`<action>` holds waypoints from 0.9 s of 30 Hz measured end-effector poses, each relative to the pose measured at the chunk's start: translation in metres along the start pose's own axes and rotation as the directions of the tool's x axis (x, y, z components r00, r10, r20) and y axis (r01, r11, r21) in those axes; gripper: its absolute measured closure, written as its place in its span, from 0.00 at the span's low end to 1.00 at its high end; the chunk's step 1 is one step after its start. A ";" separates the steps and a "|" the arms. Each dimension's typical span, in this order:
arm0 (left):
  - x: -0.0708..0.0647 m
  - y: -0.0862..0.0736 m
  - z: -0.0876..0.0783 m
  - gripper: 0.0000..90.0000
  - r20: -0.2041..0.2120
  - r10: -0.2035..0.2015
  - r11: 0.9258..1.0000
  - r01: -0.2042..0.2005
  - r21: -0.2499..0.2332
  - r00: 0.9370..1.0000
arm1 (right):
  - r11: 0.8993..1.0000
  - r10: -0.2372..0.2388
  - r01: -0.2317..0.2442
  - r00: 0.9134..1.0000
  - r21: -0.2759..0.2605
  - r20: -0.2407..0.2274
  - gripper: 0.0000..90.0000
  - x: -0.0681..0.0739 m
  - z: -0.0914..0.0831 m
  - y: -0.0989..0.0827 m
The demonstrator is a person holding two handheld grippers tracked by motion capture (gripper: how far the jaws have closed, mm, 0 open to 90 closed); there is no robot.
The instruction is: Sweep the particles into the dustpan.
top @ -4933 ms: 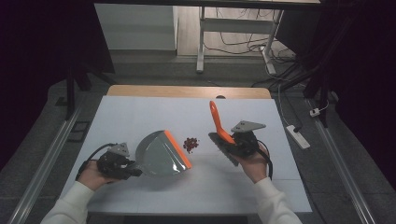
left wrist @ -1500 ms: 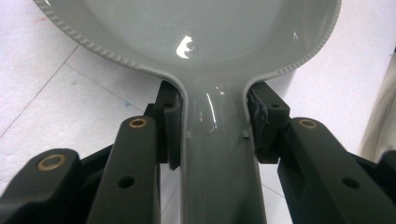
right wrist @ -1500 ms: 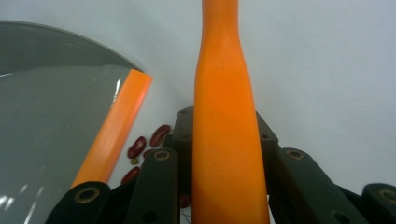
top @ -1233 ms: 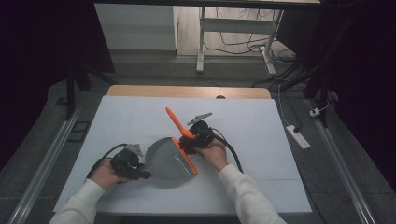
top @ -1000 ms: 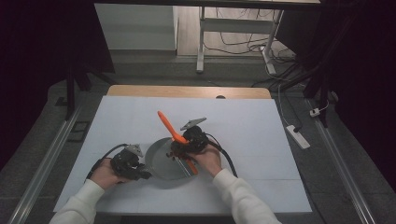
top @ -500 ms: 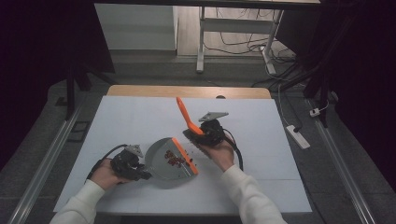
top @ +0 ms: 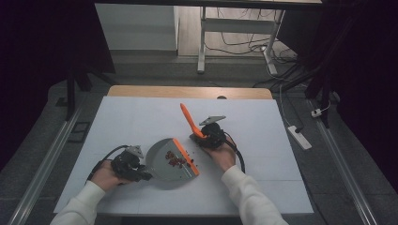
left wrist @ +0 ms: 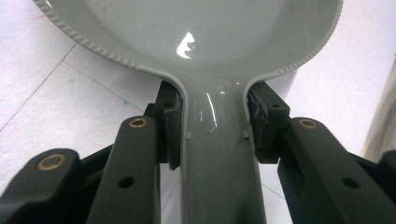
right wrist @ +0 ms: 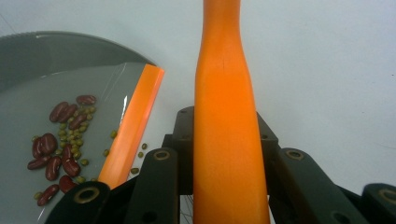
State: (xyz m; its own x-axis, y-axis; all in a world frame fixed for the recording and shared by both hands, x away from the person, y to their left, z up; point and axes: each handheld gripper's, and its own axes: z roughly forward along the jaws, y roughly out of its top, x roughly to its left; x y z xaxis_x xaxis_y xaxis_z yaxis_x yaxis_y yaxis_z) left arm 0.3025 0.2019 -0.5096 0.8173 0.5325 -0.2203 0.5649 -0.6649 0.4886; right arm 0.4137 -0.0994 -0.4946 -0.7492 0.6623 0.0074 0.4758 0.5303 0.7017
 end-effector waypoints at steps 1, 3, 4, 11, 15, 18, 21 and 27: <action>0.000 0.000 0.000 0.68 -0.002 0.000 1.000 0.000 -0.001 1.000 | 1.000 -0.005 0.005 1.000 0.000 0.003 0.78 0.001 0.001 0.000; -0.001 0.000 0.000 0.68 -0.002 0.000 1.000 0.000 0.000 1.000 | 1.000 -0.017 0.016 1.000 0.007 0.017 0.78 0.002 0.002 0.000; -0.001 0.000 0.000 0.68 -0.001 0.000 1.000 0.000 0.000 1.000 | 1.000 -0.012 0.012 1.000 0.008 0.019 0.78 0.003 0.003 0.000; 0.000 0.000 0.000 0.68 -0.001 0.000 1.000 0.000 0.001 1.000 | 0.999 -0.019 0.020 0.999 0.026 -0.038 0.78 0.013 0.010 -0.001; 0.000 0.000 0.000 0.68 -0.003 -0.001 1.000 0.001 0.002 1.000 | 0.998 -0.058 0.061 0.994 0.027 -0.092 0.78 0.033 0.014 0.002; -0.001 0.000 0.000 0.68 -0.003 -0.001 1.000 0.001 0.002 1.000 | 0.997 -0.073 0.075 0.991 0.012 -0.114 0.78 0.048 0.014 0.005; 0.000 0.000 0.000 0.68 -0.002 0.000 1.000 0.000 0.002 1.000 | 1.000 -0.010 0.006 0.969 -0.019 -0.247 0.78 0.056 0.008 0.009; -0.001 0.000 0.001 0.68 -0.002 -0.001 1.000 0.001 0.001 1.000 | 0.995 -0.035 0.013 0.974 -0.097 -0.226 0.78 0.054 -0.012 0.020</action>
State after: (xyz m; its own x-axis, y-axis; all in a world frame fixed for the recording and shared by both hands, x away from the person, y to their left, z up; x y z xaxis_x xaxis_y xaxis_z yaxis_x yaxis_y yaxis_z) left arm 0.3018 0.2015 -0.5102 0.8164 0.5344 -0.2190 0.5660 -0.6650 0.4873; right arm 0.3768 -0.0593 -0.4721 -0.8500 0.5068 0.1438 0.4189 0.4848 0.7678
